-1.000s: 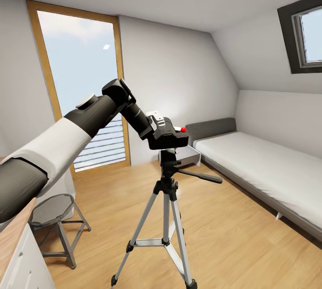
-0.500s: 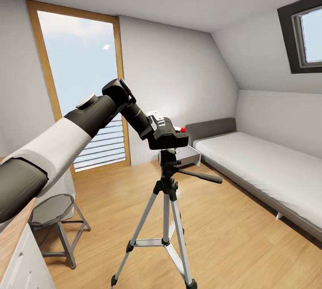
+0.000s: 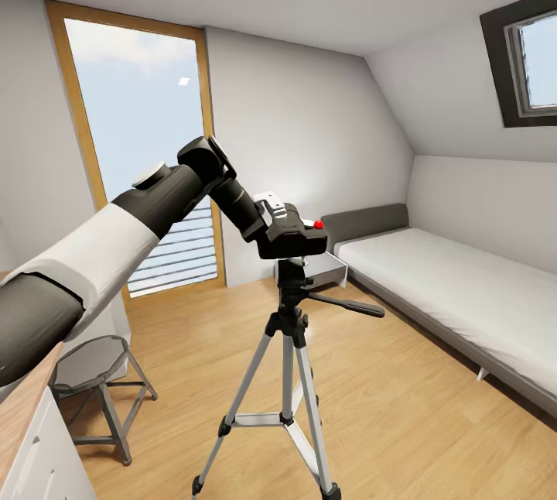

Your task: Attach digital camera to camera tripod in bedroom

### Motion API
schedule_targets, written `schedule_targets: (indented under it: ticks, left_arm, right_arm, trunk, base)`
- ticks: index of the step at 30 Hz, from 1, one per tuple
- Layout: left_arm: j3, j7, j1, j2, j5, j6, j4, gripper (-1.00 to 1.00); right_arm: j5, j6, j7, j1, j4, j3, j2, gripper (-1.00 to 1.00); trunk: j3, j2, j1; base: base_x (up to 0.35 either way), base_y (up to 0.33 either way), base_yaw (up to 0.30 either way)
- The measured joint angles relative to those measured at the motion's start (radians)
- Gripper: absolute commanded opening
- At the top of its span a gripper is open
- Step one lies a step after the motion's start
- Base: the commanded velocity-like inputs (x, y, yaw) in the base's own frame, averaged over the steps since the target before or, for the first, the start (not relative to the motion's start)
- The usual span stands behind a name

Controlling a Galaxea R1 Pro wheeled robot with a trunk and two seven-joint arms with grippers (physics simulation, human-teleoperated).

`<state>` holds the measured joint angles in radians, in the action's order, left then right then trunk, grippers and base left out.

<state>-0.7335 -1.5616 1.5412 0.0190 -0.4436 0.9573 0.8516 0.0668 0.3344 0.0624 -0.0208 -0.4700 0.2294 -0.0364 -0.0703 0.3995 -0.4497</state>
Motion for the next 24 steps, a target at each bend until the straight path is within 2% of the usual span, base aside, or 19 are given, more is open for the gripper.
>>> schedule_targets:
  ticks: [3,7,10,11,14,21,24]
  left_arm:
    - [0.000,0.000,0.000,-0.001,0.000,0.000,0.000,-1.00]
    - [0.000,0.000,0.000,-0.001,0.000,0.000,0.001,-1.00]
    - [0.000,0.000,0.000,-0.001,0.000,0.000,0.001,-1.00]
    - [0.000,0.000,0.000,-0.001,0.000,0.000,0.001,-1.00]
    - [0.000,0.000,0.000,-0.001,0.000,0.000,0.002,-1.00]
    - [0.000,0.000,0.000,-0.004,0.000,0.000,0.002,-1.00]
    - [0.000,0.000,0.000,-0.005,0.000,0.000,0.002,-1.00]
  right_arm:
    - [0.000,-0.001,0.008,0.000,-0.024,0.013,0.000,1.00]
    - [0.000,0.000,0.012,0.000,-0.036,0.058,0.000,1.00]
    - [0.000,0.001,0.013,0.000,-0.060,0.116,0.000,1.00]
    - [0.000,0.001,0.013,0.000,-0.065,0.124,0.000,1.00]
    - [0.000,0.002,0.013,0.000,-0.081,0.142,0.000,1.00]
    - [0.000,0.006,0.014,0.000,-0.093,0.155,0.000,1.00]
    - [0.000,0.042,0.015,0.000,-0.094,0.156,-0.002,1.00]
  trunk:
    - [0.000,0.000,0.000]
    - [0.000,0.000,0.000]
    - [0.000,0.000,0.000]
    - [0.000,0.000,0.000]
    - [0.000,0.000,0.000]
    - [0.000,0.000,0.000]
    - [0.000,0.000,0.000]
  base:
    - [0.000,0.000,0.000]
    - [0.000,0.000,0.000]
    - [0.000,0.000,0.000]
    - [0.000,0.000,0.000]
    - [0.000,0.000,0.000]
    - [0.000,0.000,0.000]
    - [0.000,0.000,0.000]
